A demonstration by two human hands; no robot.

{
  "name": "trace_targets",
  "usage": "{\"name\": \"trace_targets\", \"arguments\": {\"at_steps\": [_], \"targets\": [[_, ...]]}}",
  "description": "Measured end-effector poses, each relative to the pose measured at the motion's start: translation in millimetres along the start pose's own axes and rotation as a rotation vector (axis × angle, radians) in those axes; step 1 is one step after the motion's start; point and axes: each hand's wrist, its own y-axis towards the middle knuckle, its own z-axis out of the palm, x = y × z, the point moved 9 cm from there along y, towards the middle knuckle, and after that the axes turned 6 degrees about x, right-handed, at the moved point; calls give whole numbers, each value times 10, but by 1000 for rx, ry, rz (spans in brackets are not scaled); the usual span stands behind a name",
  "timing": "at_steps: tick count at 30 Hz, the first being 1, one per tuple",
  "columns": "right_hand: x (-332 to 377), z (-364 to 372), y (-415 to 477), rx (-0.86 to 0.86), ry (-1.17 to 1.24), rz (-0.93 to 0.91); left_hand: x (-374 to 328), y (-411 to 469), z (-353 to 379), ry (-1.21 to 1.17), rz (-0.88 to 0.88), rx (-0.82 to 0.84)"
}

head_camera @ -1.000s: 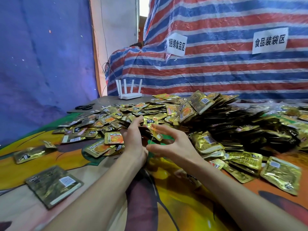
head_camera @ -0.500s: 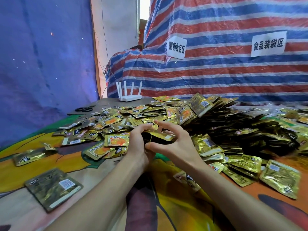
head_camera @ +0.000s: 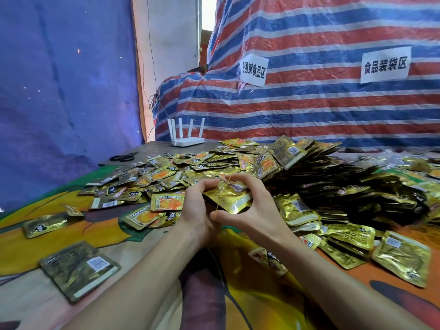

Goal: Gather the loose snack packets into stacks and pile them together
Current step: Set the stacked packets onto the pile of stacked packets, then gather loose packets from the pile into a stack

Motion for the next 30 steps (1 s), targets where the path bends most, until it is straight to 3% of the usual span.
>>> {"name": "trace_targets", "arguments": {"at_steps": [4,7,16,21,30], "targets": [[141,-26,-28,-96,-193,-98,30,-23,-34,-36,-59,-7],[207,-68,-49,-133,-199,-147,62,-19,-48,-48,-86,-5],[51,-77,6,8,121,-45,78,-1,-160,1,-120,-60],[-113,-225,67,-164,572,0,49,8,-112,94,-96,-32],[-176,-407,95,-211,599,-104,43,-29,-10,273,-52,7]]}}
